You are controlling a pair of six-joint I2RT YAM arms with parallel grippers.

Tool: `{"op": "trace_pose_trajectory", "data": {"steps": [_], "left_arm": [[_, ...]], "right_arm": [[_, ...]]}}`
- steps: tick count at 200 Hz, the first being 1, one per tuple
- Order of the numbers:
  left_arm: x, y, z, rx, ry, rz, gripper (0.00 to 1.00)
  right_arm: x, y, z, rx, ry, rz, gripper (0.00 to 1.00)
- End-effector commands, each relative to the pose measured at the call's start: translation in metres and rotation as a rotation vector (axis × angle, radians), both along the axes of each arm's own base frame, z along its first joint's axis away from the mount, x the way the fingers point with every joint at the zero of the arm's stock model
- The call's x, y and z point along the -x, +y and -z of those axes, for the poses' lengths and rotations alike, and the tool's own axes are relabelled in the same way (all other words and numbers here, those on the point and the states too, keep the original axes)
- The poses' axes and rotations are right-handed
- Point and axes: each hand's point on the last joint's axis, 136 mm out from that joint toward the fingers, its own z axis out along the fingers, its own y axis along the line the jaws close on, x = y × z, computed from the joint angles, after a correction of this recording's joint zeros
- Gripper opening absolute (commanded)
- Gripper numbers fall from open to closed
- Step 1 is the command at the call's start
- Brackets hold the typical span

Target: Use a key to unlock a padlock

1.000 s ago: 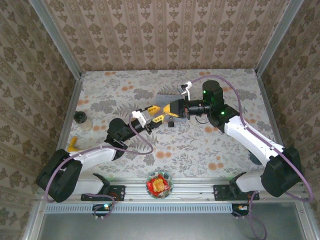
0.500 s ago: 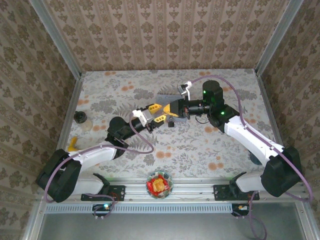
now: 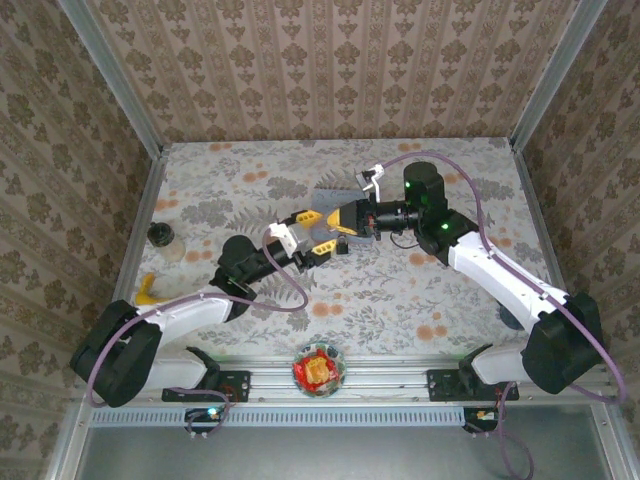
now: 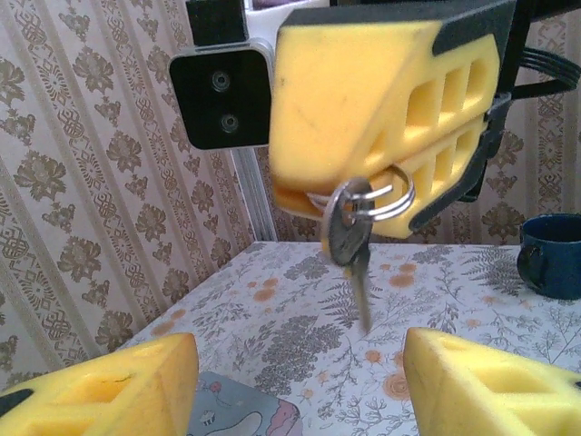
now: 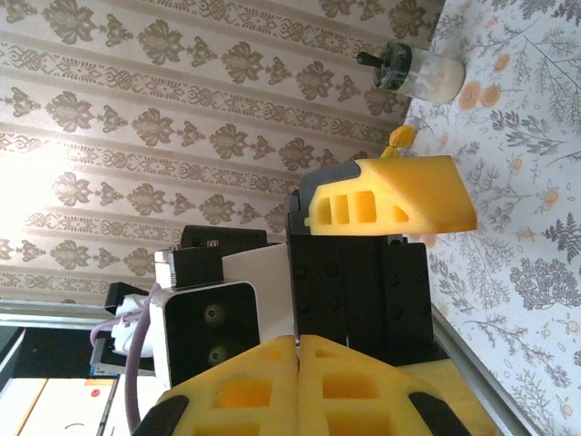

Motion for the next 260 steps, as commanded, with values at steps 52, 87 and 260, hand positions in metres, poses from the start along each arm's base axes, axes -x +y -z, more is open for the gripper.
{"op": "trace_pose_trajectory", "data": {"steps": [52,87,260], "left_arm": [[0.0,-0.005,-0.015,0.081,-0.019,-0.047,0.56],[-0.003,-0.001,-0.019,0.105,-0.031,-0.09,0.49],[0.006,0.006,-0.009,0.027,-0.036,-0.1,0.07]], "right_arm": [[0.003,0.002,0.002,0.024,-0.027,0.012,0.0],[0.002,0.002,0.005,0.032,-0.021,0.016,0.0],[-0.004,0.004,0.011,0.049,-0.012,0.027,0.0]]}}
